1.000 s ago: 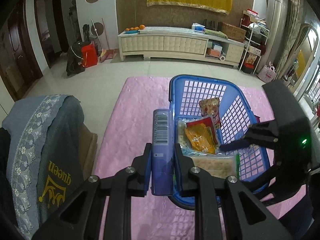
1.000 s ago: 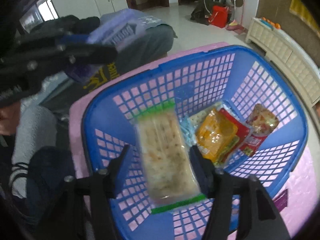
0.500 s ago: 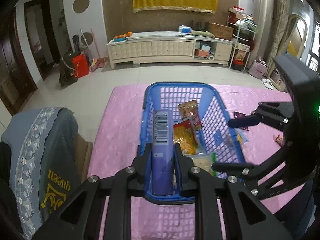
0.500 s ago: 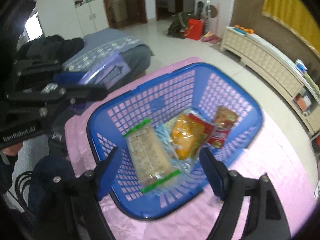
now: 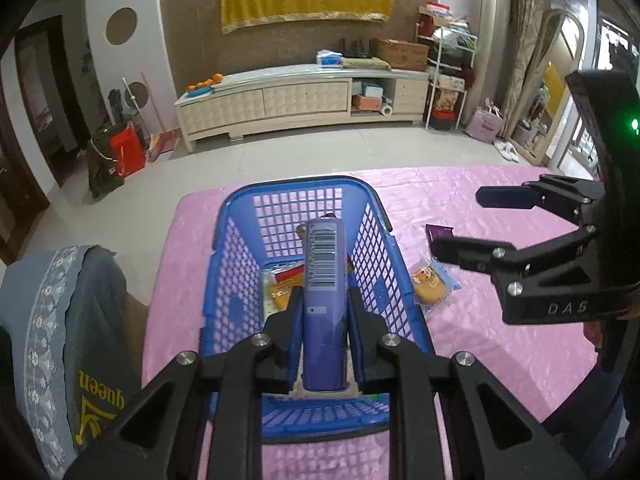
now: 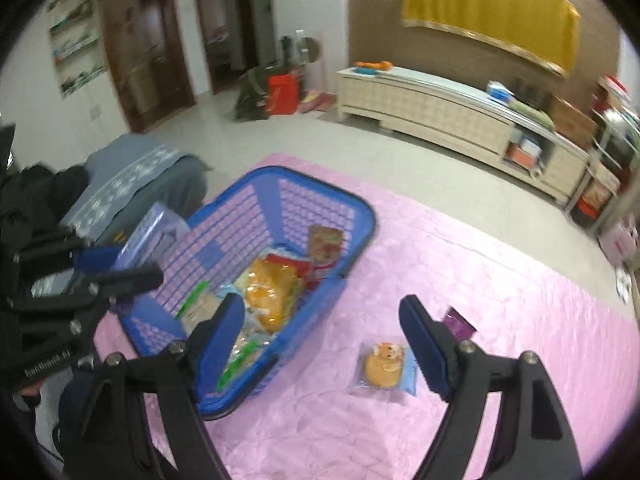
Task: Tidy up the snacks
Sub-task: 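Lower the blue tube into the basket and open the left gripper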
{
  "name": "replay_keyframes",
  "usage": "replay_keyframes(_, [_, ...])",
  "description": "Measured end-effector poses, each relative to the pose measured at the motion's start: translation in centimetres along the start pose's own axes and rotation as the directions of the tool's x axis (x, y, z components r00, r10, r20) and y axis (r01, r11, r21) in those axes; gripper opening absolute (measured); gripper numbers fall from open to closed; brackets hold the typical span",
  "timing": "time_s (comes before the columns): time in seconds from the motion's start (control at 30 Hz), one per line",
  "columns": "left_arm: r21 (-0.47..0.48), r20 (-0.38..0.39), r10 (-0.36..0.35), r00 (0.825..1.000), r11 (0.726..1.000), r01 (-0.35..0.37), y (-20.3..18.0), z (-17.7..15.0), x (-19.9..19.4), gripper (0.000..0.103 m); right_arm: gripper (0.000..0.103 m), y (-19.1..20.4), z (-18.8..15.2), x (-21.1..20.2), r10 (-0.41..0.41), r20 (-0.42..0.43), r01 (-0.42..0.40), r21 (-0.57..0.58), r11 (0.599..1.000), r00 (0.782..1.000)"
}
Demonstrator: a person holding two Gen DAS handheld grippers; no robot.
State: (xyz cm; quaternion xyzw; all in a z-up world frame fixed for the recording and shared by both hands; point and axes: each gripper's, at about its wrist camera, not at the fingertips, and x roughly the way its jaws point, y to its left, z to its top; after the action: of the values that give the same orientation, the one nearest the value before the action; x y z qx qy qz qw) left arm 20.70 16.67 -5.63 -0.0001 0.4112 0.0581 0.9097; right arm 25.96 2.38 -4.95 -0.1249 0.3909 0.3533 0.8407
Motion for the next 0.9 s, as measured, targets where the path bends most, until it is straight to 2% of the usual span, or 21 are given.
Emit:
replay_keyframes(0.13, [0.006,-0.022,-0.028,0.999,1.0,0.029,-0.3,0.9,1.6,0.019,0.09,-1.3,-0.4,0.6,-0.031,0.0,0.031,0.062,0.998,1.0])
replay_keyframes(0.23, [-0.003,-0.035,-0.04,0.999,0.999,0.04,-0.4,1.2,3.1,0.019,0.095,-1.8,-0.8,0.5,-0.105,0.038,0.103,0.051,0.993,0.994])
replay_keyframes(0.37, [0.005,-0.066,-0.058,0.996,0.998,0.059,-0.6,1.4,5.3,0.019,0.102,-2.9,-1.3,1.4,-0.097,0.025,0.094,0.103,0.99,0.995])
replay_keyframes(0.67, [0.0,-0.133,-0.096,0.986,0.995,0.097,-0.7,1.5,10.2,0.019,0.103,-5.7,-2.4,4.1,-0.11,-0.027,0.113,0.194,0.974,0.994])
replay_keyframes(0.87, [-0.019,-0.16,-0.126,0.979,0.992,0.125,-0.7,2.0,12.0,0.019,0.103,-7.5,-3.3,4.5,-0.108,-0.041,0.115,0.241,0.964,0.993])
replay_keyframes(0.9, [-0.025,-0.152,-0.151,0.977,0.989,0.149,-0.7,2.3,11.8,0.029,0.103,-7.7,-3.5,4.5,-0.106,-0.044,0.114,0.247,0.962,0.993])
